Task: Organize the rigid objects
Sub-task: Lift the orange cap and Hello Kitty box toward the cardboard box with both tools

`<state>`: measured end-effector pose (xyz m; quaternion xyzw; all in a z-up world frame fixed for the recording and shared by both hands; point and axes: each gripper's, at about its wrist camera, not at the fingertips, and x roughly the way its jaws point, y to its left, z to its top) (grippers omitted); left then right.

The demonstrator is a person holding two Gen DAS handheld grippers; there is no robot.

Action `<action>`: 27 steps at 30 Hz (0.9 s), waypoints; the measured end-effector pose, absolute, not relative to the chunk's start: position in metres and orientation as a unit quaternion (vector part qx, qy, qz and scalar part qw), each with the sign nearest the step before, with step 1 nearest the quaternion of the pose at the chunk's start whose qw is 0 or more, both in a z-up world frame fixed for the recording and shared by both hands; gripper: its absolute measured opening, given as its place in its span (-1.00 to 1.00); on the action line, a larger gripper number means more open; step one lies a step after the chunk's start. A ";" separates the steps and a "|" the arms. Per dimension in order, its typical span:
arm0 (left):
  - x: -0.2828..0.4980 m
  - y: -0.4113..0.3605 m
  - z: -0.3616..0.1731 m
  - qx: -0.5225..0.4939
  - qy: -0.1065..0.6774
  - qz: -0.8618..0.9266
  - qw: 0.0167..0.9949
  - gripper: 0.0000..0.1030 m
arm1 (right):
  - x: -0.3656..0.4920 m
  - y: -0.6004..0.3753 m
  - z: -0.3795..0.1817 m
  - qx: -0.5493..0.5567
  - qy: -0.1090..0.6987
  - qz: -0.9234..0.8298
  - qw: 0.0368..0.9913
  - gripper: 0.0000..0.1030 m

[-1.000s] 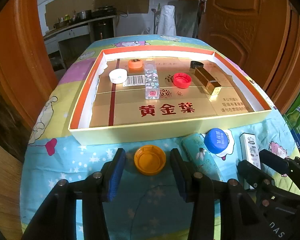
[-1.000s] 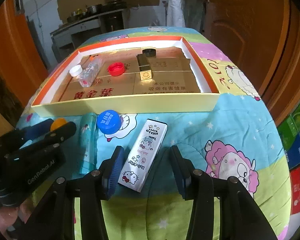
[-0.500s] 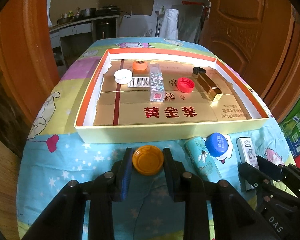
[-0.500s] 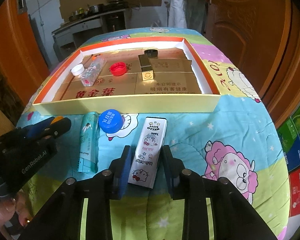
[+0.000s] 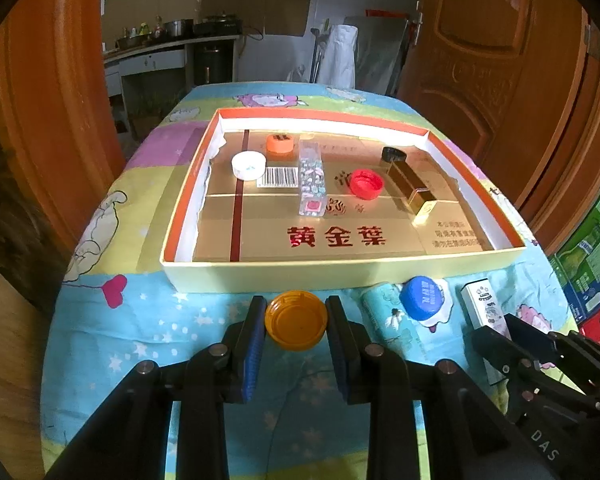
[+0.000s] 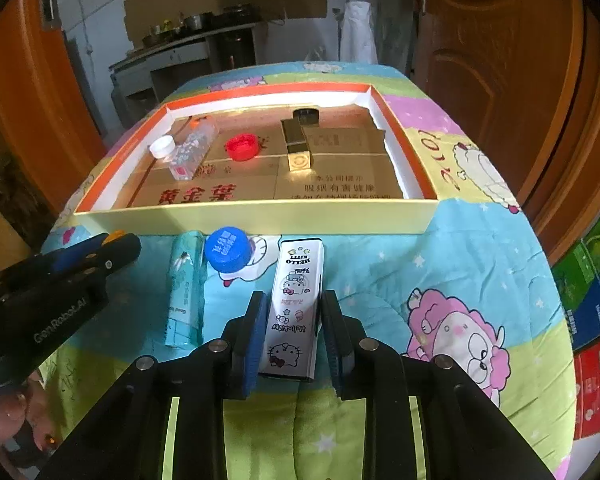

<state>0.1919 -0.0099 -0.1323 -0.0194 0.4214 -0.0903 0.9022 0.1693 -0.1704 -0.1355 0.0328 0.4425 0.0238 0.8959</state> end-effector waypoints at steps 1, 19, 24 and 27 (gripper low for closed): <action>0.191 -0.010 -0.130 -0.020 0.419 -0.091 0.903 -0.42 | 0.169 -0.171 -0.134 0.033 0.441 0.025 0.897 -0.46; 0.187 -0.016 -0.093 -0.029 0.397 -0.111 0.911 -0.42 | 0.171 -0.180 -0.100 0.044 0.408 0.033 0.911 -0.46; 0.193 -0.020 -0.085 -0.029 0.392 -0.115 0.912 -0.42 | 0.176 -0.184 -0.093 0.044 0.401 0.032 0.915 -0.46; 0.197 -0.025 -0.081 -0.028 0.387 -0.119 0.914 -0.42 | 0.179 -0.187 -0.089 0.042 0.396 0.032 0.917 -0.46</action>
